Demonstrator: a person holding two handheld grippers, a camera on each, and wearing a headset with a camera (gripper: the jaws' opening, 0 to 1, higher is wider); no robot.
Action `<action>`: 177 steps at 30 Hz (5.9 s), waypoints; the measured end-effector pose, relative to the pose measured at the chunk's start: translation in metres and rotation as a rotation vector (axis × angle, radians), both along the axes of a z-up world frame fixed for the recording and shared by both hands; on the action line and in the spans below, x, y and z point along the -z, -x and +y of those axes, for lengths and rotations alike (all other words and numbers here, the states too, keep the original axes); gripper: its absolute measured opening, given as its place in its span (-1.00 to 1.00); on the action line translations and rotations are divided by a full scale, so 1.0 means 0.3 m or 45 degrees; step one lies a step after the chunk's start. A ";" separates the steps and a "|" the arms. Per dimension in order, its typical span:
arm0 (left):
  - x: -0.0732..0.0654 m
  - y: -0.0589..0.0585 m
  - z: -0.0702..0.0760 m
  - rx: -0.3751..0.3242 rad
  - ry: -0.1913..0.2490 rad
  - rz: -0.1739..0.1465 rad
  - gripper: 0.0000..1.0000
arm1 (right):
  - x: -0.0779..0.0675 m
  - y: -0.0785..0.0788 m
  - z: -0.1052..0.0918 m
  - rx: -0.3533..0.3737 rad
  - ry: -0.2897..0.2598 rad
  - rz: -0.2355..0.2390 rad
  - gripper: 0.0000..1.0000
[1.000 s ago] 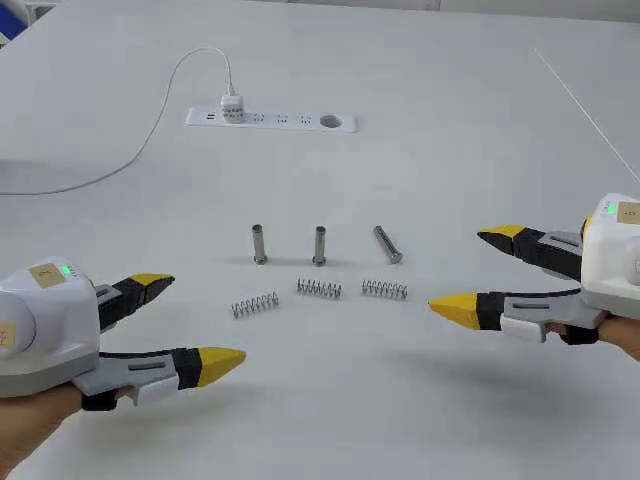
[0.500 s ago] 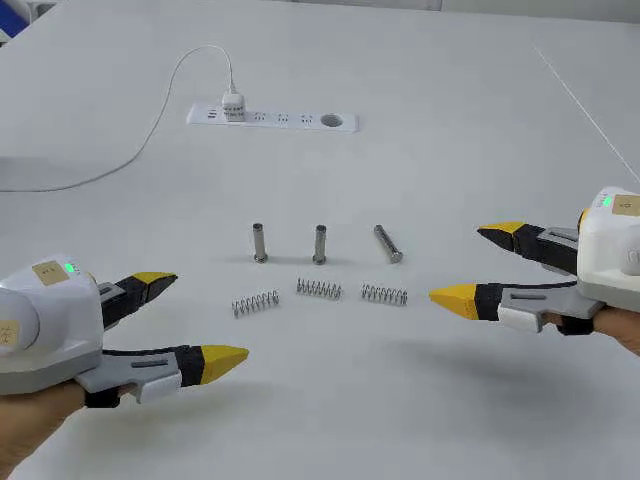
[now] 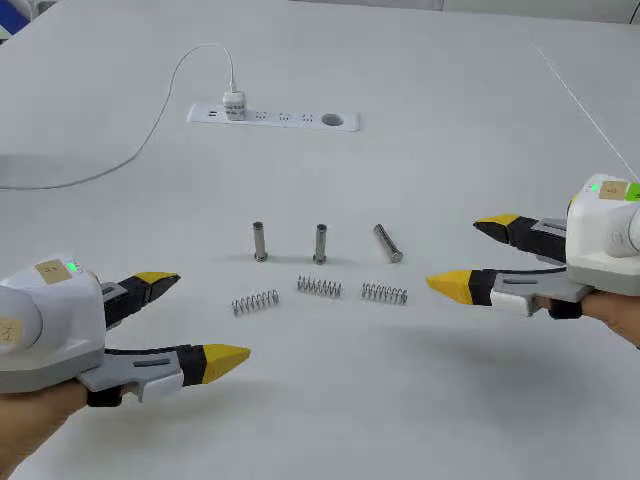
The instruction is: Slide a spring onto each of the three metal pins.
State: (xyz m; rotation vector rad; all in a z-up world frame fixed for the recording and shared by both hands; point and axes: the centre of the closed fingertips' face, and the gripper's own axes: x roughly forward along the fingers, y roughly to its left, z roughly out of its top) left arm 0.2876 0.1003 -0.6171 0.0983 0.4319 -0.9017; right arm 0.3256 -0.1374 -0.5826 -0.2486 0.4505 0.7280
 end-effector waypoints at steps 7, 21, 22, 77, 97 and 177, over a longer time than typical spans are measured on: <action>-0.002 0.000 -0.007 0.002 0.004 -0.003 0.61 | 0.009 -0.057 0.018 0.021 0.034 0.024 0.15; -0.002 -0.005 -0.007 -0.005 0.012 -0.005 0.60 | 0.036 -0.167 0.063 0.051 0.077 0.067 0.00; -0.002 -0.005 -0.007 -0.006 0.012 -0.006 0.60 | 0.044 -0.175 0.066 0.058 0.082 0.080 -0.01; 0.024 -0.003 -0.011 -0.023 0.055 0.038 0.48 | 0.219 -0.315 0.145 0.253 0.190 0.348 -0.71; 0.039 -0.003 -0.003 -0.035 0.068 0.056 0.44 | 0.247 -0.307 0.150 0.293 0.202 0.401 -0.81; -0.029 0.023 -0.048 0.015 0.060 0.000 0.41 | 0.092 -0.156 0.086 0.339 0.091 0.286 -0.82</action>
